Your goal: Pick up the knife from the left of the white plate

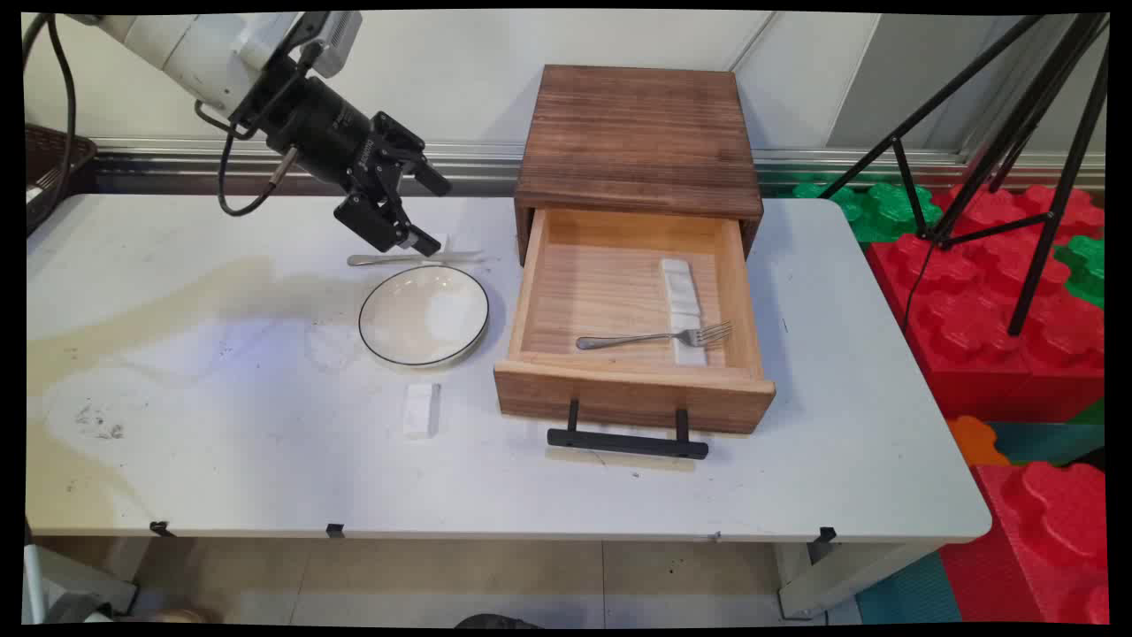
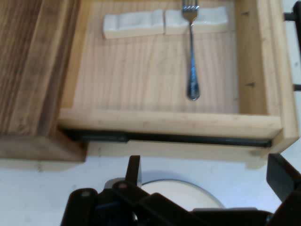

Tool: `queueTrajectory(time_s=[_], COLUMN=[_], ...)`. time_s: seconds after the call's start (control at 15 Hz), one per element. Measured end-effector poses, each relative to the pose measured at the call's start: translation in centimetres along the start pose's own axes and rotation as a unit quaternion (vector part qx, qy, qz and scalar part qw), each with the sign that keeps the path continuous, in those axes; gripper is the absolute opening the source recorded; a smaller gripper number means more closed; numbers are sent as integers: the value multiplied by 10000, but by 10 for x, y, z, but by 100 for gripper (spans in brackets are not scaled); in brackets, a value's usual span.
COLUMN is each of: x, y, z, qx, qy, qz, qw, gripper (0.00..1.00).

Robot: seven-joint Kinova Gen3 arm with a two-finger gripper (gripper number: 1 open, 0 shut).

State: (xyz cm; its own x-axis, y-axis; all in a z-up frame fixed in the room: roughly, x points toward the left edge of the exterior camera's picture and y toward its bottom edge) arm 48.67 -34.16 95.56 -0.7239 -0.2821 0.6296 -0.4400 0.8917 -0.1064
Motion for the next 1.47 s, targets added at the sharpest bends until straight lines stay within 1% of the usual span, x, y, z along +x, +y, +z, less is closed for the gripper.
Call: queueTrajectory(time_s=[0.27, 0.53, 0.8, 0.93, 1.13, 1.47], x=[-16, -38, -60, -68, -87, -109], y=[-13, -24, -35, -39, -45, -56], z=[6, 20, 31, 34, 40, 49], qx=[177, 387, 617, 675, 800, 1017], qy=[-238, -535, -827, -930, -1108, -1284], qz=[-85, -182, -310, -332, -421, -588], qw=[9995, 9977, 9942, 9928, 9897, 9847], gripper=[100, 100, 100, 100, 100, 100])
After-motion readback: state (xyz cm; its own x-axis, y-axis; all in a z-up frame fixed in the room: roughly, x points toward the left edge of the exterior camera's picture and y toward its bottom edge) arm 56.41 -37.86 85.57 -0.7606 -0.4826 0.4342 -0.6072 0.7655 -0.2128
